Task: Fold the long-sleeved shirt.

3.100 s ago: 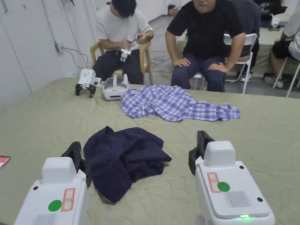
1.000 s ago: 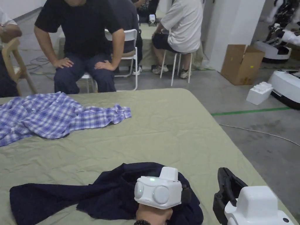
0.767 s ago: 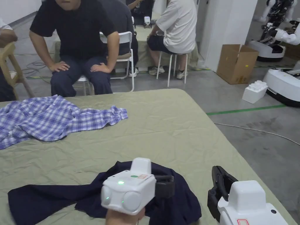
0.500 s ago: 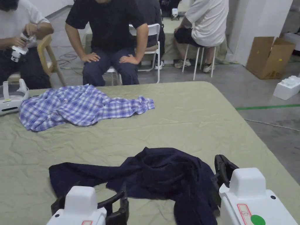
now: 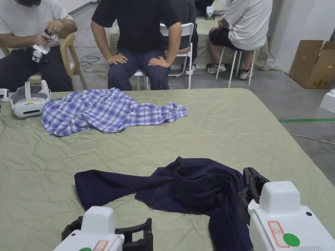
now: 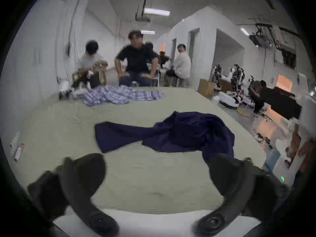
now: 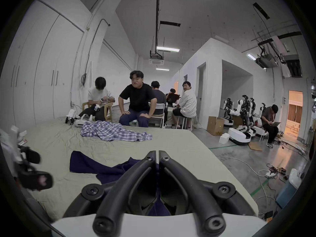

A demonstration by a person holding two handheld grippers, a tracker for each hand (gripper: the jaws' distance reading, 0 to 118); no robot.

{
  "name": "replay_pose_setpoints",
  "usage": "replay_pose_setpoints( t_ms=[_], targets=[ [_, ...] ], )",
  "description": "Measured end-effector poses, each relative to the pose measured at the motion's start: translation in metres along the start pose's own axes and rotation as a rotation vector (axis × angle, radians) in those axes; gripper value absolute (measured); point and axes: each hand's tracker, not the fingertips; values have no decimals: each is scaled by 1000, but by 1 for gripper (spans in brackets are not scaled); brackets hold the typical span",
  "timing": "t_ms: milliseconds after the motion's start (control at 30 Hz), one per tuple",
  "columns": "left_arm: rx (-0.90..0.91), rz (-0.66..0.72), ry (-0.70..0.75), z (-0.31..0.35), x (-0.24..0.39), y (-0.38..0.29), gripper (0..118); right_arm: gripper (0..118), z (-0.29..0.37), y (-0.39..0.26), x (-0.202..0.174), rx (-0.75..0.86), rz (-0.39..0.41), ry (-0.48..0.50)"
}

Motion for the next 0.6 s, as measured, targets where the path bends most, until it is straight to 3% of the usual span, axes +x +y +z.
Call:
replay_pose_setpoints(
  t_ms=[100,300,400,533,567,600],
  targets=[
    [-96,26,10,-66,-12,13,102,2,-7,-3,6,-15,-11,-18],
    [-333,-118,76,-215,-12,3,96,2,-23,-20,24,-90,-16,-55],
    [-370,-75,110,-265,-11,0,82,2,-28,-29,37,-125,-26,-71],
    [-451,-112,94,-296,-3,-12,79,2,-38,-42,59,-180,-33,-105],
    [-436,-133,92,-291,-2,-9,64,2,-43,-45,66,-203,-37,-116],
    [-409,-113,49,-284,-2,-2,8,6,-49,-48,73,-220,-41,-123]
  ],
)
